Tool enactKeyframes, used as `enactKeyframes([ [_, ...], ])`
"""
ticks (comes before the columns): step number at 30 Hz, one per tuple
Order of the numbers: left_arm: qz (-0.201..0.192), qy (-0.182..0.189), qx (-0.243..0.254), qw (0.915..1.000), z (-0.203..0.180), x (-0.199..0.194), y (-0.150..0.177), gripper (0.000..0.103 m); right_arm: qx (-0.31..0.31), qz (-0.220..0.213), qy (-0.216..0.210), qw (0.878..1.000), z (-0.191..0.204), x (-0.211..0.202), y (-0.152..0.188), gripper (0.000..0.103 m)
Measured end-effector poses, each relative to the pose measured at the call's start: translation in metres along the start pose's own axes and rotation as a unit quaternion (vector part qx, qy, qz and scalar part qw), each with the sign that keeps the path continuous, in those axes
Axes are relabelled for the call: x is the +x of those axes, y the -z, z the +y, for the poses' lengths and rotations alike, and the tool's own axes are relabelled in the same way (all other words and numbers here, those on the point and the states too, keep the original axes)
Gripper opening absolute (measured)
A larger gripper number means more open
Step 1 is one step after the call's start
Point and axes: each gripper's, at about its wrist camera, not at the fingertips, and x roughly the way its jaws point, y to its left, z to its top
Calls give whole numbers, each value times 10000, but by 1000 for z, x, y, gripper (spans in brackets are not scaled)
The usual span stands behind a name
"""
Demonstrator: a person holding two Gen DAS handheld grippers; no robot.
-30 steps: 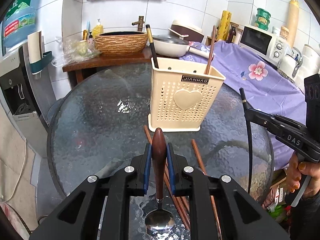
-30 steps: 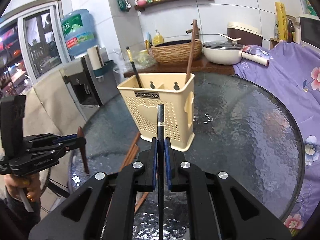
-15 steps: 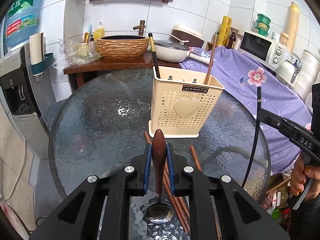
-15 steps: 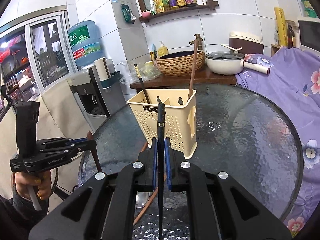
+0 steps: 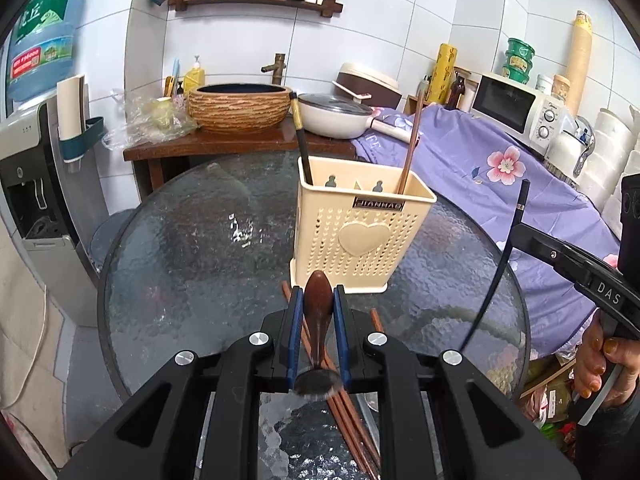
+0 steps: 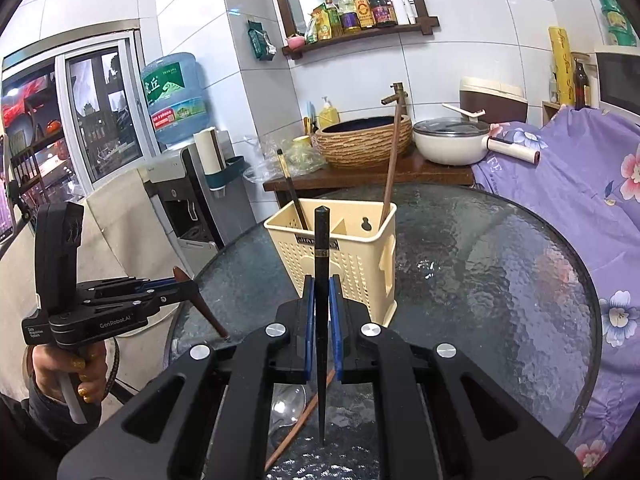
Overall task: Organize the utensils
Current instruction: 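Lower the wooden spoon and black chopstick into the holder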
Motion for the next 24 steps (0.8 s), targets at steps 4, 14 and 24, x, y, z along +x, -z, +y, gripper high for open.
enactKeyframes([
  [4,-87,2,56,9999,-5,-4,-5,15,-78,-62,30,9999,3,-2,-7,8],
  [14,-289,75,170,9994,-12,-12,-32,15,-376,-188,117,9990,18,-5,-36,8],
  [24,-607,312,6,9977,-18,-27,-96,15,-432,-442,9,9981,30,-17,-101,8],
])
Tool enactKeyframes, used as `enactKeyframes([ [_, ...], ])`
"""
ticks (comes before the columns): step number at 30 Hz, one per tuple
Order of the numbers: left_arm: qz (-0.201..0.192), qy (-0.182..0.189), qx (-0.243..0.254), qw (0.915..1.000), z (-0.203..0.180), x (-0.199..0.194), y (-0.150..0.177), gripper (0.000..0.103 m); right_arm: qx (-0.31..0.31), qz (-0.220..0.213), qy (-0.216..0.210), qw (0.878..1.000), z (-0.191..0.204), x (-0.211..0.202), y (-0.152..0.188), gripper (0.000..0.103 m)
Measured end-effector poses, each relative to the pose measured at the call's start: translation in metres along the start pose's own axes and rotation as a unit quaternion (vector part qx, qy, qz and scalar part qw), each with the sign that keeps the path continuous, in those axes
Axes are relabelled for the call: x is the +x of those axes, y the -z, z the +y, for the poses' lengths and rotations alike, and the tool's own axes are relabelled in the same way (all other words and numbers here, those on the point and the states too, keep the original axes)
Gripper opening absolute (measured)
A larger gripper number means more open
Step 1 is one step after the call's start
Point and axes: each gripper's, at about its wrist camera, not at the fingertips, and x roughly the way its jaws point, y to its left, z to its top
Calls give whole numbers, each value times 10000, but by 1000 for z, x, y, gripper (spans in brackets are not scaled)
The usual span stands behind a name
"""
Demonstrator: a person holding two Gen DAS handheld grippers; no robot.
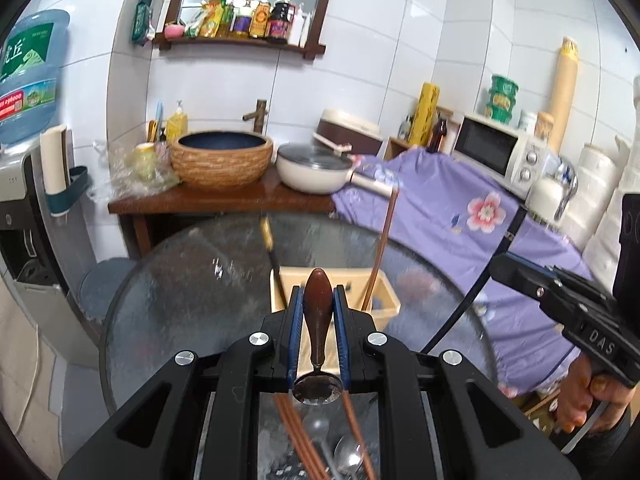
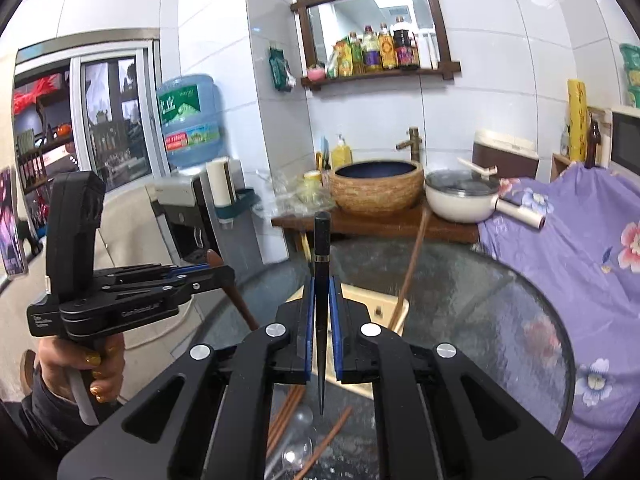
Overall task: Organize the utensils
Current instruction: 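Lower the wooden spoon and black chopstick into the holder, then open both tools and move them back over the remaining utensils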
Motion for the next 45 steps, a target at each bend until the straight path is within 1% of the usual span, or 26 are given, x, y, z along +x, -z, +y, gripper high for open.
enactKeyframes([
  [4,-222,-39,-126,9997,-1,-1,-32,15,30,-252,89,9996,-2,-6,-30,8],
  [8,-397,-135,-260,9988,-2,8,-61,15,22,-544,198,9983,-1,-7,-58,8],
  [13,-439,-278,-440,9977,1,29,-75,15,35,-760,467,9960,-7,2,-71,8],
  [16,-395,-389,-549,9969,6,47,-70,15,27,-793,667,9946,-12,14,-66,8],
  [18,-369,-488,-553,9966,8,60,-64,15,6,-711,757,9946,-15,26,-59,8],
  [20,-261,-485,-591,9967,11,72,-55,15,13,-591,825,9948,-20,38,-47,8],
  [22,-167,-465,-650,9967,15,81,-47,15,60,-542,873,9947,-25,48,-34,8],
  [24,-115,-523,-647,9965,16,89,-38,15,123,-504,908,9945,-31,56,-25,8],
  [26,-19,-539,-632,9965,18,97,-32,15,184,-350,938,9948,-35,67,-12,8],
  [33,257,-530,-537,9968,16,115,-10,15,243,-64,960,9951,-42,90,19,8],
  [37,384,-564,-456,9966,16,123,0,15,227,-26,978,9949,-41,95,29,8],
  [45,628,-638,-378,9953,16,139,11,15,296,-45,1019,9943,-46,94,32,8],
])
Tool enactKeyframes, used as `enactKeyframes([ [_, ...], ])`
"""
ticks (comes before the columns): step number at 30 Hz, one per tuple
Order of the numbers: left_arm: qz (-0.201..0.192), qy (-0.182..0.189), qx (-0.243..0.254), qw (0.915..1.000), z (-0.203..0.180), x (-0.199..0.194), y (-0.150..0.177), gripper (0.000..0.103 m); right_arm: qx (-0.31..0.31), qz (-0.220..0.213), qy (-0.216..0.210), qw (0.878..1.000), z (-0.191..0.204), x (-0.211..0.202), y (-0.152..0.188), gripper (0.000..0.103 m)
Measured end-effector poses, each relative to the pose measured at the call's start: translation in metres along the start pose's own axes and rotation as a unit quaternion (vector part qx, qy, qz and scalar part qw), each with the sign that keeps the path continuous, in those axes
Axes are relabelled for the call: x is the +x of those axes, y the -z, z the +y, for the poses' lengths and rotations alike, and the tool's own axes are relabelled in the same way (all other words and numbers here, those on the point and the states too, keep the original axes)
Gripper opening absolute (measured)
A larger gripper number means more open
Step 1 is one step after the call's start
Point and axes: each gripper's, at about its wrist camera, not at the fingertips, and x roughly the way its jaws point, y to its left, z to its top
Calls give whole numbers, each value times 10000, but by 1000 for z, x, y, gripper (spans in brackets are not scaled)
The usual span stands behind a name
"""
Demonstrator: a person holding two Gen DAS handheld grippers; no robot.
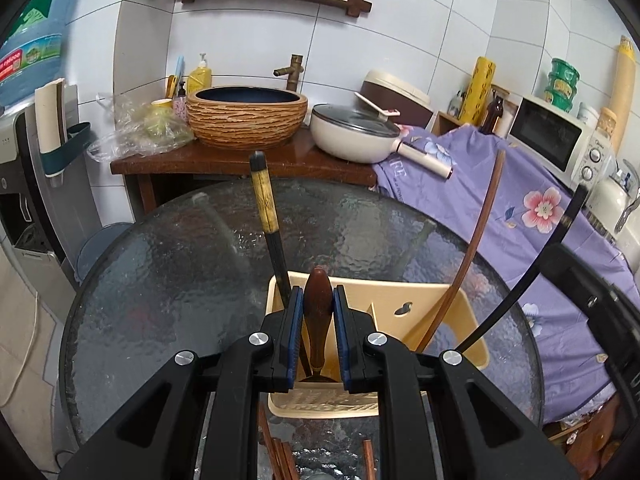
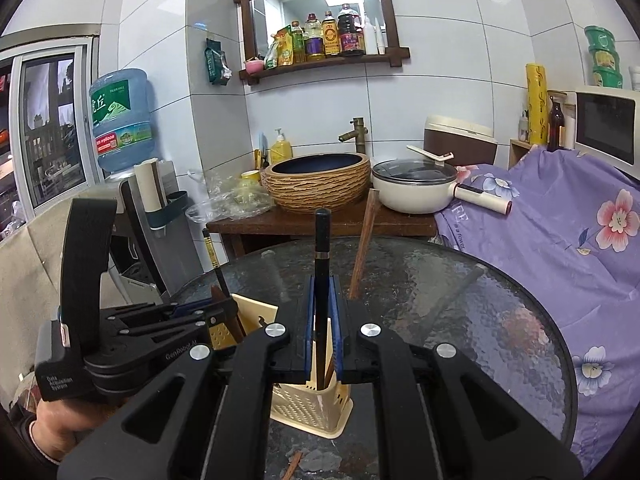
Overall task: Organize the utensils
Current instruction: 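Open both tools and move them back over the remaining utensils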
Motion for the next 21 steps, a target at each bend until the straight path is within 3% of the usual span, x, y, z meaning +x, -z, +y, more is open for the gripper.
enactKeyframes([
  [4,68,42,116,9999,-5,2,3,17,-27,128,17,9999,0,2,5,9],
  [6,-7,17,165,9999,-7,-2,4,29,-40,150,29,9999,-1,2,8,16],
  [8,-154,13,203,9997,-8,-12,4,50,25,52,58,10000,-3,-3,11,50],
  [12,-423,37,310,9986,-5,-38,9,62,73,-128,173,9997,-5,-21,15,51],
  [14,-575,47,259,9980,1,-52,17,78,131,-178,234,9995,-6,-33,21,51],
  [18,-543,107,34,9985,17,-66,42,82,168,0,122,9998,-3,-45,41,53],
  [21,-357,21,17,9994,26,-65,60,84,78,418,-6,9991,3,-41,68,53],
])
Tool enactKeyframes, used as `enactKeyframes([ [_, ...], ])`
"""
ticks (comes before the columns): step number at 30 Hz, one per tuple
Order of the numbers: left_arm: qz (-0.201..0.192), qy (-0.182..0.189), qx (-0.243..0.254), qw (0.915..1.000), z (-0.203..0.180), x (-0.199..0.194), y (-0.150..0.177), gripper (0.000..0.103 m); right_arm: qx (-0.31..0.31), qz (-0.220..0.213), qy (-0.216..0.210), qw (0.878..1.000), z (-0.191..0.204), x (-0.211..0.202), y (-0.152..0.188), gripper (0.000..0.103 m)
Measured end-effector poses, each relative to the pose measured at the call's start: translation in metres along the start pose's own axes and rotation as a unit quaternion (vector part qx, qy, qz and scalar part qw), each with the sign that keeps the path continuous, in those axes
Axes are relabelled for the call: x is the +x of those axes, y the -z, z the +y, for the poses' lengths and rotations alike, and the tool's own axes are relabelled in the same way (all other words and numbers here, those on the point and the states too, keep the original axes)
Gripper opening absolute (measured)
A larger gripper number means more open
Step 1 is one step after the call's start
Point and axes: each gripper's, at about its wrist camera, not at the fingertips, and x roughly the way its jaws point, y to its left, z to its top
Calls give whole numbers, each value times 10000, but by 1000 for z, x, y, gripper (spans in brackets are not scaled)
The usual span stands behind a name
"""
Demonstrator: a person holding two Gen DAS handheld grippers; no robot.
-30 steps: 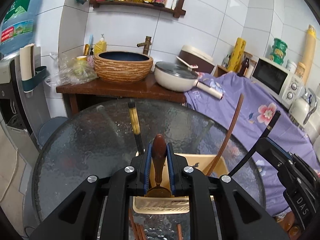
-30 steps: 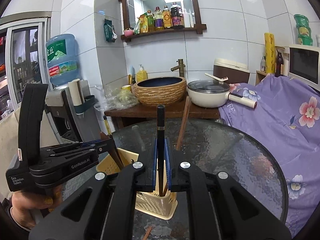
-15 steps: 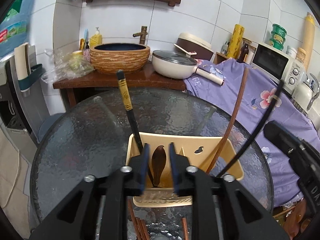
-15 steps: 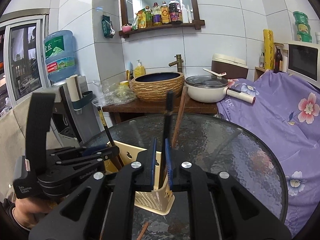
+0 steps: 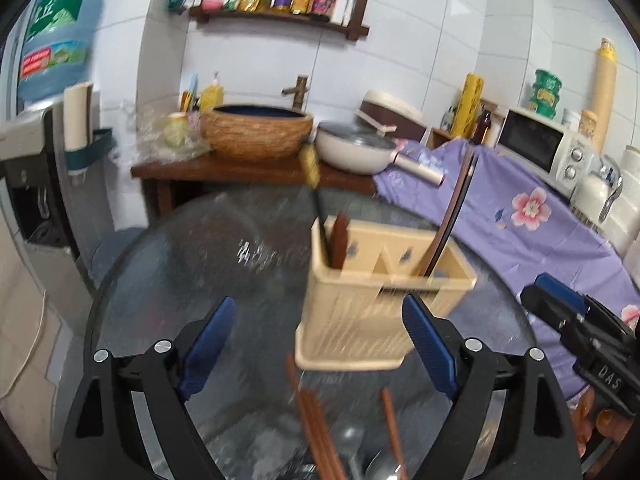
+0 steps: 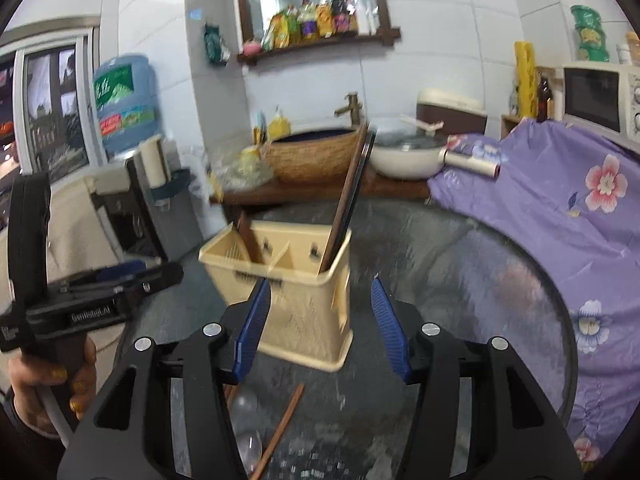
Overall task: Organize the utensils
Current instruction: 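Open both tools and move them back over the remaining utensils, then close left tool on a brown chopstick while right tool grasps another brown chopstick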
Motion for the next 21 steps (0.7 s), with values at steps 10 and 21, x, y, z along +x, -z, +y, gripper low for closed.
enactKeyframes([
  [10,843,-362,86,9957,28,23,64,79,-79,1322,132,9911,10,45,80,53],
  [21,1536,-325,155,9875,30,61,81,51,-67,1979,100,9802,25,79,109,49],
])
